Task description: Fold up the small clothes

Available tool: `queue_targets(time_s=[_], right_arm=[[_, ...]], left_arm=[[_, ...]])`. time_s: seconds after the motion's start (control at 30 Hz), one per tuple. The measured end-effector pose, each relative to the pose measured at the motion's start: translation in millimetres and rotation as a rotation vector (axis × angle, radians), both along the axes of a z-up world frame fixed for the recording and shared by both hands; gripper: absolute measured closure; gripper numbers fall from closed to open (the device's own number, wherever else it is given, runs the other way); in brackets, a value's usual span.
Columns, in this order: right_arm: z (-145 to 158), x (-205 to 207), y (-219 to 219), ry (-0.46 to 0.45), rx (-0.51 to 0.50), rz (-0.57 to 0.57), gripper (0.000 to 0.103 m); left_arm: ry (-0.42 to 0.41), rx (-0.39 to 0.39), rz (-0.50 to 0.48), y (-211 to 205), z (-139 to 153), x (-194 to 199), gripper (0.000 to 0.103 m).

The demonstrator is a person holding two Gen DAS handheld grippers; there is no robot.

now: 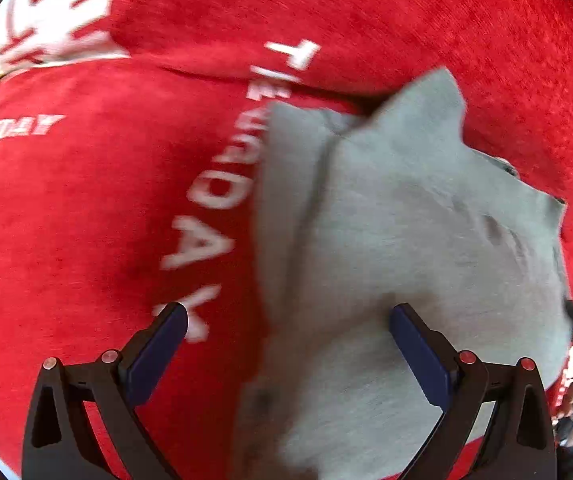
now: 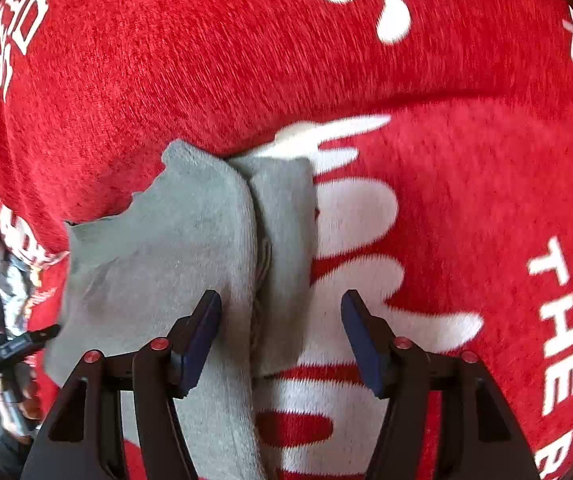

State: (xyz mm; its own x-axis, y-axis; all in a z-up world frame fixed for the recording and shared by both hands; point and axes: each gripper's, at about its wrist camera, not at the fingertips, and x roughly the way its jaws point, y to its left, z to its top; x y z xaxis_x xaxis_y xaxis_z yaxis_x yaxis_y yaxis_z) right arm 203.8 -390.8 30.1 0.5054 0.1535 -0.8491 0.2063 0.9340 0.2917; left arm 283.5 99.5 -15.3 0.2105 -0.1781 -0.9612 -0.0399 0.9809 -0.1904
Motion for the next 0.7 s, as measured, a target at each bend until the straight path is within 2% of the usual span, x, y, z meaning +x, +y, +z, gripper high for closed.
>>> queue_targets(time_s=[0.07,0.17,0.27,0.37,0.4,0.43,0.47,0.5,0.53,0.63,0.7], right_arm=[[1,6,4,-0.012,0.026,-0.001,0.032],[-1,9,6,-0.019,0.140,0.031,0.031],[-9,10,5,-0.023,0.172,0.020,0.031],[-14,14,8,-0.072,0.211,0.040,0.030],[-13,17,11,-0.083,0.216,0.053,0.030],[-14,19,13,-0.087,0.220,0.060,0.030],[-14,20,15,-0.091,0.219,0.066,0.035],[-15,22,19,-0.095,0.210,0.076,0.061],[-18,24,22,-0.077,0.187,0.089,0.071],[-13,21,27,-0.109,0.171,0.105,0.075],[1,13,32,-0.154,0.154,0.121,0.076]], left_arm=[[0.009,-0.017,0.010,-8,-6,7,0.001],[-0.004,-0.040,0.027,-11,-9,14,0.001],[-0.016,-0.047,0.020,-12,-10,17,0.001],[-0.045,-0.046,0.010,-15,-13,23,0.002],[-0.061,-0.044,0.008,-17,-12,24,0.009],[-0.087,-0.048,0.000,-19,-9,25,0.029],[-0.118,-0.053,-0.014,-22,0,27,0.053],[-0.132,-0.046,-0.024,-26,3,29,0.068],[-0.137,-0.043,-0.042,-30,7,29,0.082],[-0.154,0.019,-0.071,-42,16,26,0.086],[-0.184,0.018,-0.081,-48,30,22,0.087]])
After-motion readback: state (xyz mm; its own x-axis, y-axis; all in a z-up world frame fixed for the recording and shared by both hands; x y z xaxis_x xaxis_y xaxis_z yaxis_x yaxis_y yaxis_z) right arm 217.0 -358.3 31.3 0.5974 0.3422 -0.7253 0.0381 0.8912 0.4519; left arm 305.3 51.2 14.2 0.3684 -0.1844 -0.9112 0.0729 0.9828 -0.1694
